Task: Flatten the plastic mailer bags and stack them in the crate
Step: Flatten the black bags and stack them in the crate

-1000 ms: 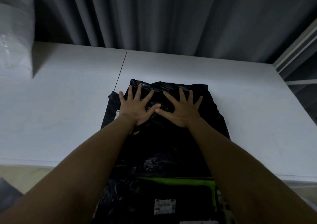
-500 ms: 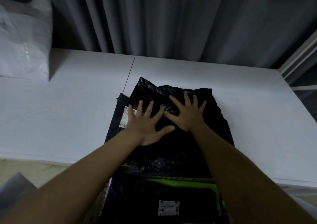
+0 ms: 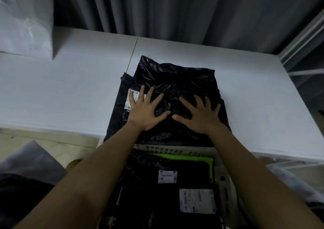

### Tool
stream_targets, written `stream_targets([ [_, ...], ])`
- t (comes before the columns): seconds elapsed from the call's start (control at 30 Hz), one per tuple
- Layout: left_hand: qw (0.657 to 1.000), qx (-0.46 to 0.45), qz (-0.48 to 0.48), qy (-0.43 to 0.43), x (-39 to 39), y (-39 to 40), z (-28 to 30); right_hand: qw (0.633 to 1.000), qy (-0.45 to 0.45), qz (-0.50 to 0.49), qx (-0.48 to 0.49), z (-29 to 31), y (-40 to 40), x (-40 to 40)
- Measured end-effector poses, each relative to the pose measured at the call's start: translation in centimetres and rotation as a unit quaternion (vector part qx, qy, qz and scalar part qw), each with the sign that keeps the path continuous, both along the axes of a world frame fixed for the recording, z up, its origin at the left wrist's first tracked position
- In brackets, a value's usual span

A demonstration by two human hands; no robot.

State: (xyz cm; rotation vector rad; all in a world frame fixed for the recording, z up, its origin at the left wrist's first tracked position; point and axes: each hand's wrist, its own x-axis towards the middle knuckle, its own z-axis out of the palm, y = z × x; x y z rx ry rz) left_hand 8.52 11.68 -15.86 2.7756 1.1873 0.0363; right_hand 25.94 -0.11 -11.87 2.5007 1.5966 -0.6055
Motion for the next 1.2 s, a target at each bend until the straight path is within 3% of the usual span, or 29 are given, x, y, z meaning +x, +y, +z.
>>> stream_targets([
  [0.23,0.999,0.016,0.004,0.042,0.0,-0.3,0.7,0.99,-0.047,-0.019,0.133,-4.5,-1.5,-1.1],
  [0.33,0.995,-0.023,0.025,0.09,0.5,-1.1,2.2,0.988,-0.054,-0.019,0.144,-4.8,-1.5,-0.9],
  [0.63,0.997,-0.025,0.005,0.07,-0.9,-5.0,0.1,0.993,-0.041,-0.02,0.106,-4.0,-1.4,-1.0],
  [0.73,0.991,-0.11,-0.005,0.072,-0.8,-4.8,1.6,0.995,0.005,-0.022,0.097,-3.1,-1.4,-0.8],
  [0.8,0.978,-0.204,0.034,0.002,-0.9,-3.8,3.4,0.98,0.041,-0.067,0.183,-2.2,-1.3,-0.4],
  [0.83,0.975,-0.203,0.072,-0.059,-1.1,-3.3,4.1,0.964,0.03,-0.101,0.245,-1.8,-1.4,-0.1],
  [0.87,0.973,-0.155,0.121,-0.12,-1.4,-2.7,4.6,0.949,0.006,-0.141,0.283,-1.5,-1.5,0.2],
  [0.93,0.953,-0.054,0.24,-0.177,-2.3,-1.2,5.0,0.941,-0.013,-0.229,0.25,-1.1,-1.9,1.1],
  [1.03,0.92,-0.146,0.345,-0.114,-4.1,0.4,4.9,0.938,0.023,-0.301,0.169,-0.5,-2.6,1.7],
  [1.1,0.911,-0.195,0.353,-0.088,-4.7,0.9,4.4,0.935,0.053,-0.309,0.168,0.1,-3.0,1.5],
  [1.2,0.912,-0.197,0.347,-0.099,-5.5,0.7,3.8,0.914,0.134,-0.338,0.179,0.7,-3.9,1.2],
])
